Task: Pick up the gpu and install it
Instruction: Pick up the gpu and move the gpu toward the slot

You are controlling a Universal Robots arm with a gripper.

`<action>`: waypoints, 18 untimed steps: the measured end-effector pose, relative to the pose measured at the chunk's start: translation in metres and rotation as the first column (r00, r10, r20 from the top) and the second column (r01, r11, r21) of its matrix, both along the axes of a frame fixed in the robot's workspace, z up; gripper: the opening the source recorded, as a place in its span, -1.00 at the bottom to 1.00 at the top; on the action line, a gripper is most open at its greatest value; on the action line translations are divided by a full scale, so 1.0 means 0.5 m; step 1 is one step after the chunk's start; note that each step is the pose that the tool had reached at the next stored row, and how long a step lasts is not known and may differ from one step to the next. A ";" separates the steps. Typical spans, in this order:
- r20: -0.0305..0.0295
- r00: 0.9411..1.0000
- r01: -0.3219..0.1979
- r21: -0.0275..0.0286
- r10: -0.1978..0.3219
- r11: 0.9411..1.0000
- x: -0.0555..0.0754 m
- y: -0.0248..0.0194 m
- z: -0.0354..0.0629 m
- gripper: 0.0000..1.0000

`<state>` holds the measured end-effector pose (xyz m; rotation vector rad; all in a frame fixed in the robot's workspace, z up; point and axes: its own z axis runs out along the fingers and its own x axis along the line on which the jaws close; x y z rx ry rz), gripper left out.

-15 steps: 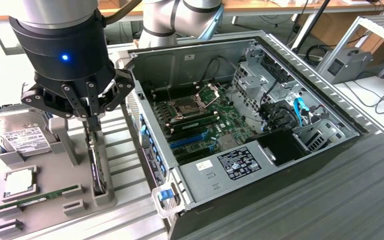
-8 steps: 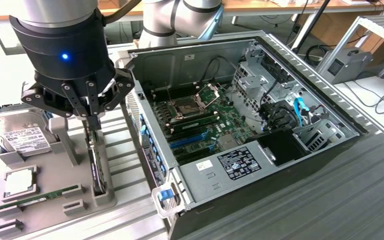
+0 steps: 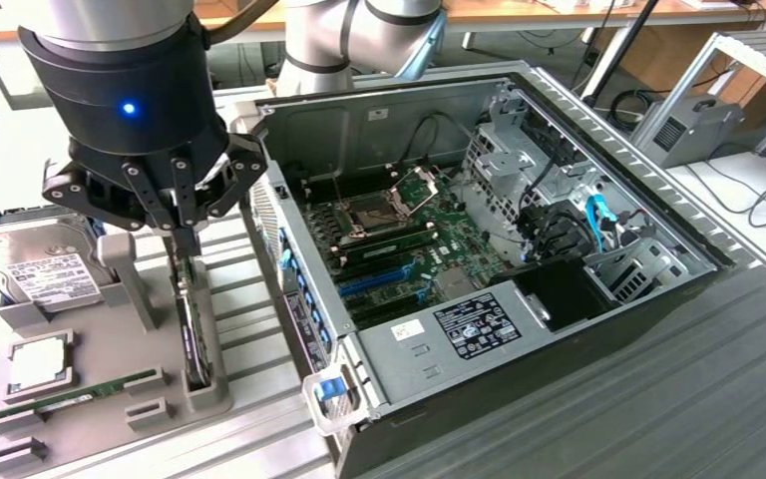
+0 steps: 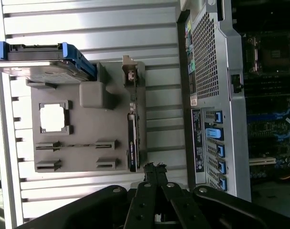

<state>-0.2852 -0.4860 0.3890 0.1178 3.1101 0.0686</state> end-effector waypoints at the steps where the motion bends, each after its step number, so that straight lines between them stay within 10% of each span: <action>1: 0.000 1.000 0.000 0.000 0.000 1.000 0.000 0.0016 0.000 -0.79; 18: 0.000 1.000 0.000 0.000 0.000 1.000 0.000 0.0147 0.000 0.11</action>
